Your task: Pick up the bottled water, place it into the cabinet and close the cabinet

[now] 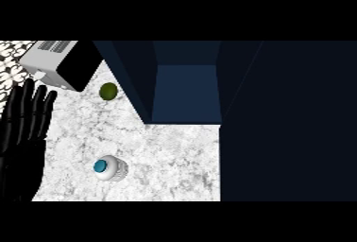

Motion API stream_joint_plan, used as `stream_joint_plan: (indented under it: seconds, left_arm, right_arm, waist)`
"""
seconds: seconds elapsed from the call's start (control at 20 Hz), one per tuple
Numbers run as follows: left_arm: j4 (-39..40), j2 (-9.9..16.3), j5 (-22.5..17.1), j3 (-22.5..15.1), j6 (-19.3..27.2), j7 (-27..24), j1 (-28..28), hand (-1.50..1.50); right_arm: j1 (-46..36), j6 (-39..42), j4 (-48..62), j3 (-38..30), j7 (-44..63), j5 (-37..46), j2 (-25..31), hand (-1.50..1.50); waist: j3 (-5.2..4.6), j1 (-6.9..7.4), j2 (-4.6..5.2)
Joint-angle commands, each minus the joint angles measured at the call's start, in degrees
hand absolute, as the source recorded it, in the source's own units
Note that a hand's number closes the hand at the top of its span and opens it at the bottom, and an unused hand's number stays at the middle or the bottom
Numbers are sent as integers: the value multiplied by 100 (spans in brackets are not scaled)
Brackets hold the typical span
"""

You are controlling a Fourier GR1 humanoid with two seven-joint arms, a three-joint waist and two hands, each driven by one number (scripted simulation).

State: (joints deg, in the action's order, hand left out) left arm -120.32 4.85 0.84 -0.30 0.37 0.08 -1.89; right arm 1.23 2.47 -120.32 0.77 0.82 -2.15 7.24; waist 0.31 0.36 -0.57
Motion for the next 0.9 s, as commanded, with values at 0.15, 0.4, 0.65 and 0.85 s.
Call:
stream_joint_plan:
  seconds: [0.15, 0.4, 0.65, 0.85]
  left_arm:
    - [-432, 348, -1230, -1135, -1718, -174, -182, -150]
    - [203, 588, -2522, -1780, -2333, 972, -1221, -150]
    - [-278, 1594, -4007, -1042, -3027, 1360, -1912, -150]
    - [-207, 2126, -4906, -316, -3584, 1363, -2157, -150]
  right_arm:
    - [137, -43, -355, -5, -82, 204, 45, -150]
    - [855, -94, -191, 615, 693, -912, -699, -150]
    - [1769, -87, -809, 995, 753, -1023, -715, -150]
    - [2283, 280, -1086, 808, 644, -1321, -565, -150]
  waist:
    - [-41, -129, 13]
    - [-30, -123, 78]
    - [-33, -55, 30]
    - [-30, -48, 42]
